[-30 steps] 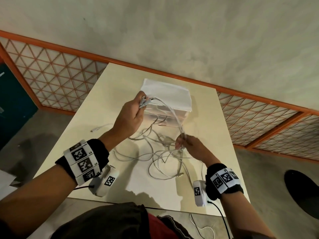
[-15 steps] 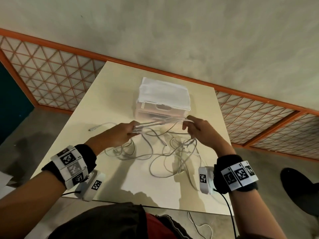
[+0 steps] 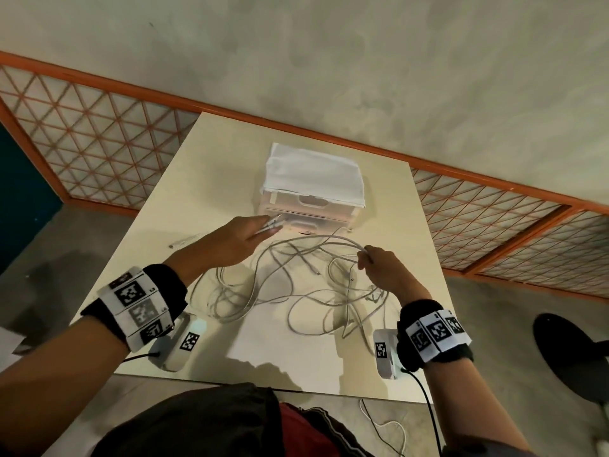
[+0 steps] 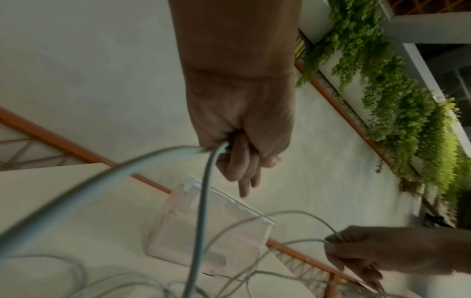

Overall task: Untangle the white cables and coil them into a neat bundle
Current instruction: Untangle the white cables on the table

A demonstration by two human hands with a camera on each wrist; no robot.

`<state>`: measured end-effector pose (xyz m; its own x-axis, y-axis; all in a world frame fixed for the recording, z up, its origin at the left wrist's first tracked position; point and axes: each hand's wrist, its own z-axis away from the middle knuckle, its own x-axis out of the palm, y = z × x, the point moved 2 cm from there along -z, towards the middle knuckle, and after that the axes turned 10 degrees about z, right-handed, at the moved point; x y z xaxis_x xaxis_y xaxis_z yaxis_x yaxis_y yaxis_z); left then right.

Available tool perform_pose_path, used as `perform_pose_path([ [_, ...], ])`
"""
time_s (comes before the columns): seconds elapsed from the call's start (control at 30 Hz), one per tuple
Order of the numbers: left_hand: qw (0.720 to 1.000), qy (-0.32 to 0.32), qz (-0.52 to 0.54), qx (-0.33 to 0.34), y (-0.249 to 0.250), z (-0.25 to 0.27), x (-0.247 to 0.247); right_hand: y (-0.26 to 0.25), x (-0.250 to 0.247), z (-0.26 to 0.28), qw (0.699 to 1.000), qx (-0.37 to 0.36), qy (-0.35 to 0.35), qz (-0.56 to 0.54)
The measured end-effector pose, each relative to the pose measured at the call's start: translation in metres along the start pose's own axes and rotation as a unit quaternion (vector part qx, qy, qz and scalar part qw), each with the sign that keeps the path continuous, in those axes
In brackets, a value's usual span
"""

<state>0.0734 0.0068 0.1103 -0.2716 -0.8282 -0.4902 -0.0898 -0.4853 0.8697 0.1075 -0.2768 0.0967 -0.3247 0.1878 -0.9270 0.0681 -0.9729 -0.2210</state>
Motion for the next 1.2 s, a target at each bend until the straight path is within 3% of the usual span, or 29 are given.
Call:
perform_pose_path([
  [0.07, 0.998, 0.008, 0.015, 0.063, 0.016, -0.003, 0.011, -0.02, -0.001, 0.007, 0.999, -0.047, -0.009, 0.014],
  [0.13, 0.996, -0.024, 0.009, 0.085, 0.03, -0.007, 0.028, -0.045, -0.003, 0.014, 0.994, -0.111, -0.012, 0.021],
  [0.3, 0.998, -0.068, -0.009, 0.007, 0.03, -0.014, 0.051, -0.074, -0.027, 0.023, 0.976, -0.205, 0.014, -0.074],
  [0.37, 0.999, -0.02, -0.002, 0.026, 0.03, -0.014, 0.043, -0.062, -0.031, 0.021, 0.973, -0.197, 0.021, -0.115],
  [0.47, 0.991, 0.044, -0.02, 0.126, 0.04, -0.015, 0.026, -0.046, -0.022, 0.015, 0.962, -0.19, -0.018, -0.196],
  [0.57, 0.973, 0.076, -0.073, 0.206, 0.055, -0.012, 0.022, -0.04, -0.013, 0.01, 0.963, -0.2, 0.001, -0.183],
  [0.67, 0.96, 0.093, -0.109, 0.242, 0.058, -0.011, 0.023, -0.036, -0.007, 0.003, 0.961, -0.204, 0.033, -0.182],
  [0.77, 0.956, 0.115, -0.116, 0.245, 0.053, -0.014, 0.018, -0.033, -0.006, 0.002, 0.969, -0.199, 0.055, -0.138],
  [0.83, 0.957, 0.133, -0.12, 0.23, 0.049, -0.015, 0.015, -0.03, -0.009, 0.003, 0.963, -0.185, 0.063, -0.183],
  [0.97, 0.967, 0.141, -0.111, 0.178, 0.039, -0.017, 0.014, -0.021, -0.007, 0.0, 0.97, -0.115, 0.095, -0.19],
  [1.07, 0.968, 0.142, -0.129, 0.16, 0.034, -0.019, 0.016, -0.021, -0.01, -0.001, 0.957, -0.067, 0.066, -0.274],
  [1.2, 0.97, 0.153, -0.139, 0.126, 0.029, -0.021, 0.015, -0.014, -0.014, -0.001, 0.96, -0.066, 0.046, -0.267],
])
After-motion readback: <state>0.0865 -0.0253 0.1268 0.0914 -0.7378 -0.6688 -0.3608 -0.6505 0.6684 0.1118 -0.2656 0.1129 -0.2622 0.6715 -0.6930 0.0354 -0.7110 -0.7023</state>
